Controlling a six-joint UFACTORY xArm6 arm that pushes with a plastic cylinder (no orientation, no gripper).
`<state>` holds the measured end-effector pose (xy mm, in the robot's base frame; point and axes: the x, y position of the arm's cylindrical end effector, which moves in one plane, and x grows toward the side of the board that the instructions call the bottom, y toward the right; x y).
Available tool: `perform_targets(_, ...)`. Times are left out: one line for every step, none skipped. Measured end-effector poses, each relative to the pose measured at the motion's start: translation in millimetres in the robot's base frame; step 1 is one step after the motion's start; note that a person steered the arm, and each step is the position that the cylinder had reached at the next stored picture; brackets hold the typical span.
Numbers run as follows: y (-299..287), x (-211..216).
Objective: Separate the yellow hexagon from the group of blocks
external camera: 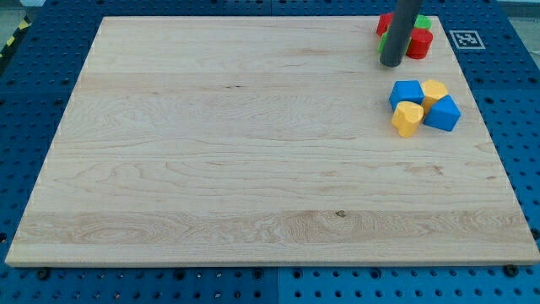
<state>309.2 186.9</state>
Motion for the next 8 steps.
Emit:
perform_targets(-0.5, 0.0)
perform_targets(-8.5, 0.0)
perform_targets(-8.5, 3.5)
perform_targets(-2.6, 27.0)
perform_targets(31.9, 30.4)
perform_targets(76.2, 31.6)
perform_targets(120.2, 55.3)
perform_targets(123.4, 80.5)
